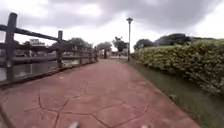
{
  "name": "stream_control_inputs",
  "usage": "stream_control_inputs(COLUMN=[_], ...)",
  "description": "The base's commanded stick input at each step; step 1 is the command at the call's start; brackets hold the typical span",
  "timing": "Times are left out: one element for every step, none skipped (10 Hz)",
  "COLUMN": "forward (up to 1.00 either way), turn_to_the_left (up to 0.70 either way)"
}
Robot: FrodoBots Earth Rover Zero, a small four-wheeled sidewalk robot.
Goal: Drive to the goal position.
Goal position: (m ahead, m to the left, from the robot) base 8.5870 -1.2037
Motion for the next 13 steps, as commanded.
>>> stream_control_inputs(forward=[0.7, 0.7, 0.7, 0.7, 0.7, 0.7, 0.7, 0.7, 0.7, 0.7, 0.7, 0.7, 0.7], turn_to_the_left=[0.0, 0.0, 0.0, 0.0, 0.0, 0.0, 0.0, 0.0, 0.0, 0.0, 0.0, 0.0, 0.0])
